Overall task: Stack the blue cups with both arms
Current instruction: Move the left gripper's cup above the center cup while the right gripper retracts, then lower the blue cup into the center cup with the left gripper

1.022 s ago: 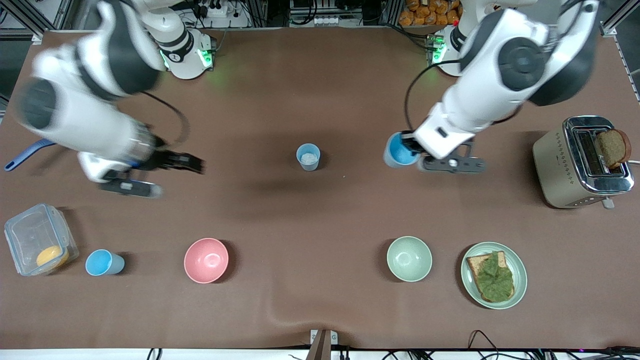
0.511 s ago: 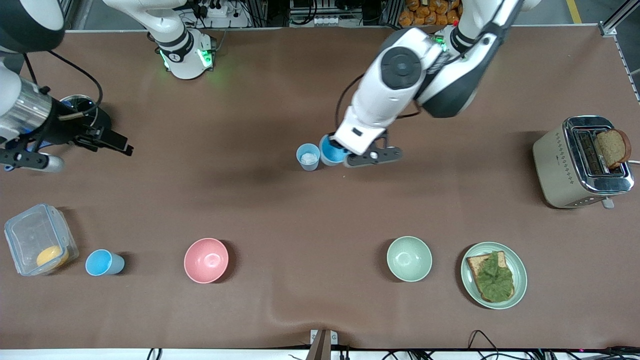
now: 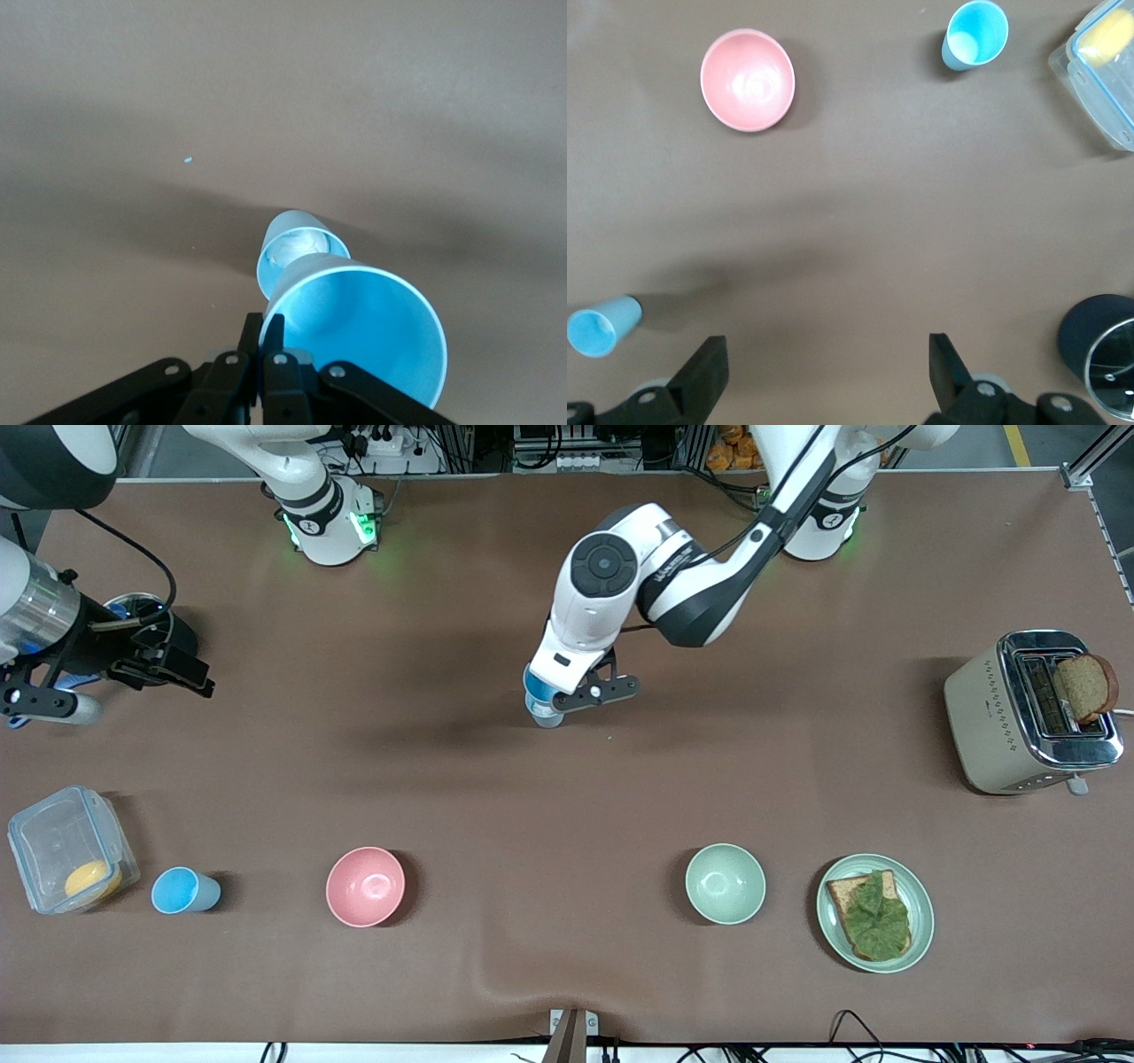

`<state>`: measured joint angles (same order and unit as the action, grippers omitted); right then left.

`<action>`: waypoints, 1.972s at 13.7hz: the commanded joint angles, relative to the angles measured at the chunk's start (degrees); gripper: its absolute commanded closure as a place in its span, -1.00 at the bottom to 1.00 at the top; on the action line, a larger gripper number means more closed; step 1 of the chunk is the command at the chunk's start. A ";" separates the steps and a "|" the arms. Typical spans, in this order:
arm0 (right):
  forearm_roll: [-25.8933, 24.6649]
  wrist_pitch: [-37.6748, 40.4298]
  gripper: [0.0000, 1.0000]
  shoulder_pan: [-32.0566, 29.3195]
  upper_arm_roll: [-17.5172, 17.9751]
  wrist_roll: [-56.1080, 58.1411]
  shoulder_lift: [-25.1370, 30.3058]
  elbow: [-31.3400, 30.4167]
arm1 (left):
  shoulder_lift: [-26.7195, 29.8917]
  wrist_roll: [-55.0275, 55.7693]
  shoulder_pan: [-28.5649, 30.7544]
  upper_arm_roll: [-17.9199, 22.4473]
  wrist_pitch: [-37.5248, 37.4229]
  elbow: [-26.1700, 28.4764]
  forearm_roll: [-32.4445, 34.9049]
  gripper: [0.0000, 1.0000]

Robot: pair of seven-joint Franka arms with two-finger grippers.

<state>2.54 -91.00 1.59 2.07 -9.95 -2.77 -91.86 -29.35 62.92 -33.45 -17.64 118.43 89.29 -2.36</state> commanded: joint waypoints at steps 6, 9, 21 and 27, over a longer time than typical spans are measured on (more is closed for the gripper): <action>-2.10 4.77 -1.00 -4.57 0.57 10.91 0.57 0.19 | -3.88 2.12 -2.50 0.41 1.98 -0.70 6.48 1.00; -1.31 6.54 -1.00 -5.54 0.48 10.92 1.80 0.28 | -4.58 2.12 -2.94 0.41 2.51 -0.70 7.11 1.00; 2.82 7.95 -1.00 -8.97 0.48 9.78 4.36 -0.69 | -5.99 1.94 -2.94 0.50 4.36 -0.70 7.46 -1.00; 2.65 6.27 -1.00 -8.44 0.74 9.78 4.27 -1.74 | 2.86 1.94 0.64 0.68 -2.04 -0.61 7.55 -1.00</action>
<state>4.44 -83.98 -6.42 2.03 0.16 0.75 -92.73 -32.37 63.31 -34.95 -16.98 120.46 87.71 3.28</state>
